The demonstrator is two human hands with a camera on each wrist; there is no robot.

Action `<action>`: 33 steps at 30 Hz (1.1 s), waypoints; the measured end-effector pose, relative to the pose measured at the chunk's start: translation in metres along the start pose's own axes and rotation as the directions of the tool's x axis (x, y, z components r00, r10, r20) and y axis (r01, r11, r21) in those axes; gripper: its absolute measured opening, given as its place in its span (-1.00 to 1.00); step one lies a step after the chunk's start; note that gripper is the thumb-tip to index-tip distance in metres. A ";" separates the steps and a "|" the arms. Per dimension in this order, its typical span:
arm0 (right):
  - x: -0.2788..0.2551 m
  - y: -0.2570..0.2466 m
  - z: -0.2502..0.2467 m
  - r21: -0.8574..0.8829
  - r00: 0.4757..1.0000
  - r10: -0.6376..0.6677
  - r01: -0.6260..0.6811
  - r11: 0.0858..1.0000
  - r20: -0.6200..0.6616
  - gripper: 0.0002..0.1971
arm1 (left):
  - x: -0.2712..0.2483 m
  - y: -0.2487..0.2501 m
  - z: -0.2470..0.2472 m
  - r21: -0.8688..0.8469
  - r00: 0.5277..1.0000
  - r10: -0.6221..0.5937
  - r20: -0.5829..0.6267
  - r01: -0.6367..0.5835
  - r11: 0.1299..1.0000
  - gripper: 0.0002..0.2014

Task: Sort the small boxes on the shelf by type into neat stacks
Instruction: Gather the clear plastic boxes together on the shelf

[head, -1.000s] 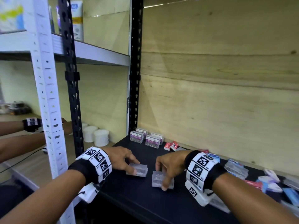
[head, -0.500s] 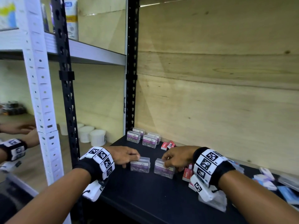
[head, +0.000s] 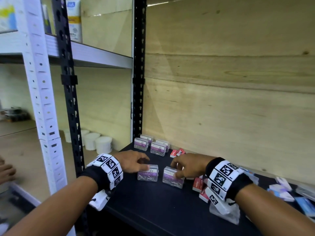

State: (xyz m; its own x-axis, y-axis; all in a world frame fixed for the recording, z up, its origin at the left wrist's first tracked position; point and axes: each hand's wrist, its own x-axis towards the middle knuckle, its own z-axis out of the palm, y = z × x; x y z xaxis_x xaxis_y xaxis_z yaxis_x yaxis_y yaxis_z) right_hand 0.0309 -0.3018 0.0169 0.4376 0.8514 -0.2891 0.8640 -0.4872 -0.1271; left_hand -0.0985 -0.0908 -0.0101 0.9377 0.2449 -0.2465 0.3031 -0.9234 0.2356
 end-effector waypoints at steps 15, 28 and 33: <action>0.023 -0.003 -0.002 -0.015 0.994 -0.065 0.064 0.998 -0.086 -0.61 | 0.026 -0.007 -0.006 0.054 0.990 0.117 -0.081 -0.113 0.992 -0.64; 0.092 -0.007 -0.020 -0.010 0.988 -0.066 0.065 0.998 -0.138 -0.61 | 0.074 -0.058 -0.036 0.152 0.989 -0.005 -0.145 0.027 0.988 -0.59; 0.120 -0.009 -0.025 -0.027 0.985 -0.069 0.066 0.997 -0.158 -0.62 | 0.092 -0.074 -0.043 0.170 0.985 -0.038 -0.168 0.067 0.983 -0.57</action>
State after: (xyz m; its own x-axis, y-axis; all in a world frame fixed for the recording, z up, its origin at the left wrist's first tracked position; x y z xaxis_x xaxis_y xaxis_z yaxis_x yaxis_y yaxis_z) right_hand 0.0819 -0.1898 0.0072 0.4107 0.9030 -0.1258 0.8972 -0.4249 -0.1205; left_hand -0.0274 0.0128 -0.0099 0.9408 0.3257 -0.0941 0.3316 -0.9418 0.0552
